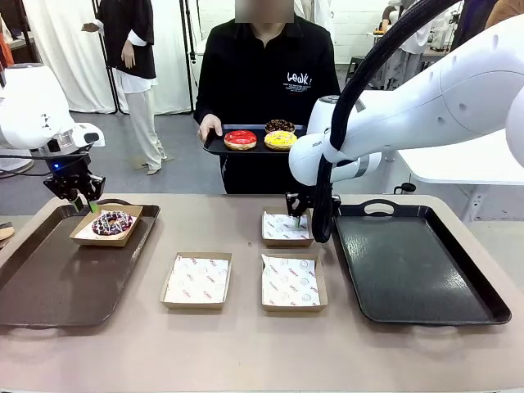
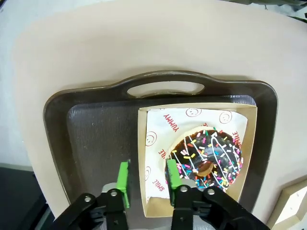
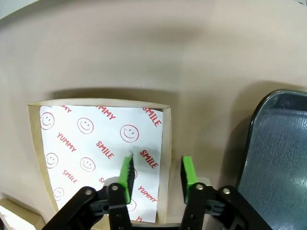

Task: Individually package the donuts and arrange them on the tray.
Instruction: Place the picked Paper togo box on the Handle tray while simultaneously picking up another Paper togo box from the table with the other hand.

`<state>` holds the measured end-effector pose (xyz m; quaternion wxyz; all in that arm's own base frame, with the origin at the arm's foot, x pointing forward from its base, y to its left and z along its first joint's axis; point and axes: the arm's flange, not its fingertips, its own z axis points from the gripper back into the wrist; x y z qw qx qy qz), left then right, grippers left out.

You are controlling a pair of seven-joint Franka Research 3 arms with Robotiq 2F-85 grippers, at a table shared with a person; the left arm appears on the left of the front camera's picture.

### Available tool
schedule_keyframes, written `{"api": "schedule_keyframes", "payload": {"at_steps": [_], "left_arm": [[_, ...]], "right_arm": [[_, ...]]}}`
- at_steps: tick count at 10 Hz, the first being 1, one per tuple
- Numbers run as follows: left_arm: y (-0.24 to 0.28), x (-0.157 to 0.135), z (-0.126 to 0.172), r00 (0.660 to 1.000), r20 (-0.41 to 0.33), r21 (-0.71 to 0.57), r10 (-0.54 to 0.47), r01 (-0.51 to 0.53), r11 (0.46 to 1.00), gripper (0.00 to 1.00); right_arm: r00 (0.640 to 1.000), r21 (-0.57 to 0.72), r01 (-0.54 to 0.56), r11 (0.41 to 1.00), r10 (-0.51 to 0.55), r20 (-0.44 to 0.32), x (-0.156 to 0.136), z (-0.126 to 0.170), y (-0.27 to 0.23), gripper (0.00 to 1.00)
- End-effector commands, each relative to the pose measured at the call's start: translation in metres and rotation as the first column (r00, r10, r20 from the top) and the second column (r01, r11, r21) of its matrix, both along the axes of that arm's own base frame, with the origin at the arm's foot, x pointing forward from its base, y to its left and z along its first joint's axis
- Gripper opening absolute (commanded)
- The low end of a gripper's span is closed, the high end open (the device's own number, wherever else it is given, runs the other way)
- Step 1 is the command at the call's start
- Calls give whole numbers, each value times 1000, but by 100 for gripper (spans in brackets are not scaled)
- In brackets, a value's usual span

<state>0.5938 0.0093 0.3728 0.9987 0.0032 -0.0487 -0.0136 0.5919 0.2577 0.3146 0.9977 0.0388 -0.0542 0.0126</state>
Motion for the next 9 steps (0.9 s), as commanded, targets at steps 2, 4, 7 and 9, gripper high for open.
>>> {"api": "schedule_keyframes", "payload": {"at_steps": [2, 4, 7, 9], "left_arm": [[3, 2, 5, 1000, -17, 7, -2, 2, 1000, 90], [4, 1, 7, 1000, -18, 0, 2, -2, 1000, 100], [6, -4, 13, 1000, -23, -33, -7, 6, 999, 97], [8, -15, 24, 999, -38, -88, 12, -15, 996, 100]], "right_arm": [[999, 1, 31, 1000, -31, -16, 6, -1, 3, 0], [999, -5, 47, 999, -47, -15, 6, 0, 3, 0], [998, -10, 57, 998, -57, -5, 4, 5, 3, 0], [994, -24, 109, 994, -109, -20, -5, 19, 5, 0]]}}
